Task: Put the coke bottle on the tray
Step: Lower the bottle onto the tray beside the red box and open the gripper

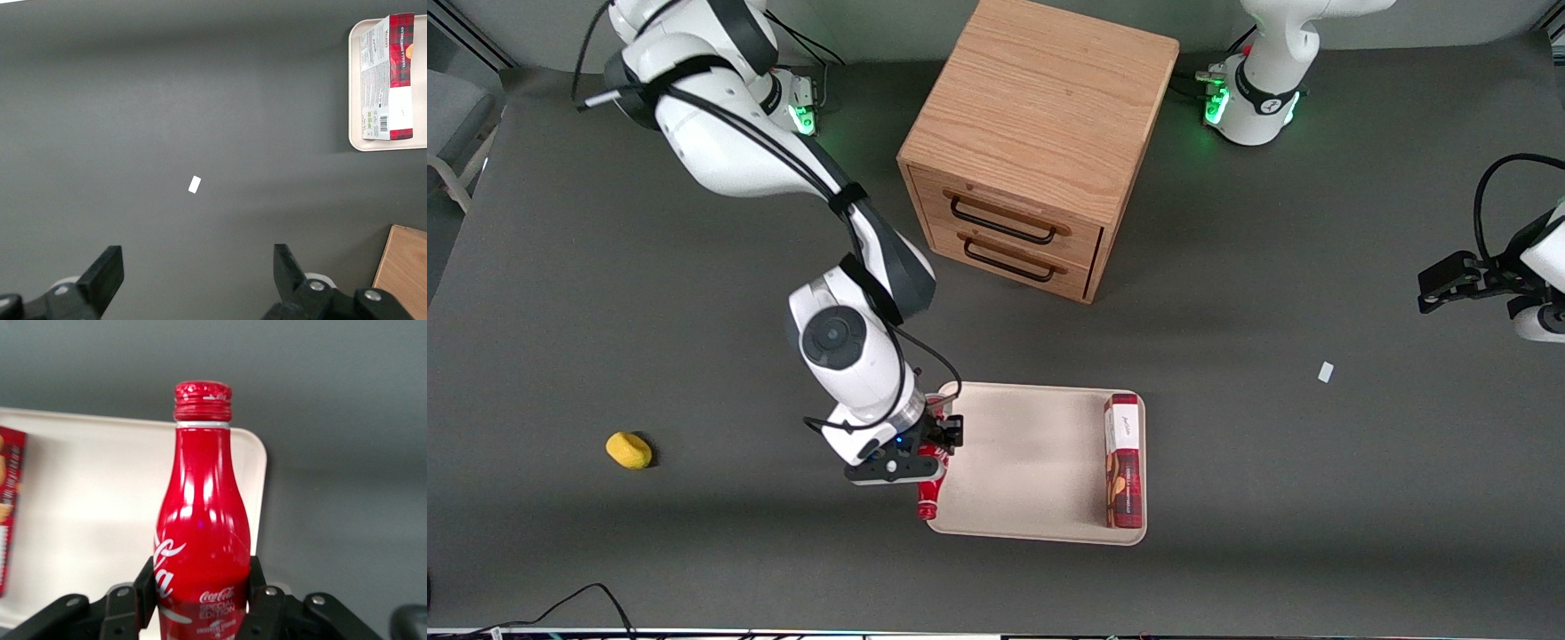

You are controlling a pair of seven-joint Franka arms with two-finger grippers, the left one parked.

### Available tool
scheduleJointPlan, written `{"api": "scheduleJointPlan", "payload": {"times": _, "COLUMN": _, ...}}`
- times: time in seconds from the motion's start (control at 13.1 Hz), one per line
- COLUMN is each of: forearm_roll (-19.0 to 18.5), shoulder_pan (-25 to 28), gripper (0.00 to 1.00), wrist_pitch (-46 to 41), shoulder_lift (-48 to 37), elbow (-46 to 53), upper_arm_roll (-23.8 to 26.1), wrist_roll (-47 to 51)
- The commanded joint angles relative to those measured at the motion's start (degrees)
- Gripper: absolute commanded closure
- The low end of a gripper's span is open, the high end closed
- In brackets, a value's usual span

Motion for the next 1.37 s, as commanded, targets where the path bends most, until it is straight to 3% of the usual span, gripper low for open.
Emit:
{"api": "scheduleJointPlan", "payload": {"times": 0.0, "forearm_roll": -0.9, "shoulder_pan": 1.6, "gripper": 1.0, "wrist_pitch": 0.9, "shoulder_lift": 4.6, "elbow": 4.3, "upper_arm_roll": -0.4, "wrist_roll": -0.8}}
{"api": "scheduleJointPlan", "payload": {"times": 0.23, "forearm_roll": -0.7, "shoulder_pan": 1.8, "gripper": 1.0, "wrist_pitch": 2.2, "shoulder_lift": 6.9, "elbow": 4.2, "upper_arm_roll": -0.2, "wrist_roll": 1.7}}
{"api": "scheduleJointPlan", "payload": {"times": 0.38, "forearm_roll": -0.7, "shoulder_pan": 1.8, "gripper": 0.89, "wrist_pitch": 4.2, "shoulder_lift": 8.3, "elbow": 4.2, "upper_arm_roll": -0.1, "wrist_roll": 2.6}}
{"api": "scheduleJointPlan", "payload": {"times": 0.46, "forearm_roll": -0.7, "shoulder_pan": 1.7, "gripper": 0.71, "wrist_pitch": 4.7, "shoulder_lift": 8.6, "elbow": 4.2, "upper_arm_roll": -0.1, "wrist_roll": 2.7}}
{"api": "scheduleJointPlan", "payload": {"times": 0.53, "forearm_roll": -0.7, "shoulder_pan": 1.7, "gripper": 0.45, "wrist_pitch": 4.8, "shoulder_lift": 8.6, "elbow": 4.1, "upper_arm_roll": -0.2, "wrist_roll": 2.8}}
{"api": "scheduleJointPlan", "payload": {"times": 0.61, "forearm_roll": -0.7, "shoulder_pan": 1.8, "gripper": 0.4, "wrist_pitch": 4.8, "shoulder_lift": 8.7, "elbow": 4.0, "upper_arm_roll": -0.2, "wrist_roll": 2.9}}
{"api": "scheduleJointPlan", "payload": {"times": 0.76, "forearm_roll": -0.7, "shoulder_pan": 1.8, "gripper": 0.0, "wrist_pitch": 5.3, "shoulder_lift": 9.1, "elbow": 3.7, "upper_arm_roll": -0.2, "wrist_roll": 2.8}}
{"api": "scheduleJointPlan", "payload": {"times": 1.29, "forearm_roll": -0.9, "shoulder_pan": 1.8, "gripper": 0.0, "wrist_pitch": 6.5, "shoulder_lift": 8.9, "elbow": 3.2, "upper_arm_roll": -0.2, "wrist_roll": 2.8}}
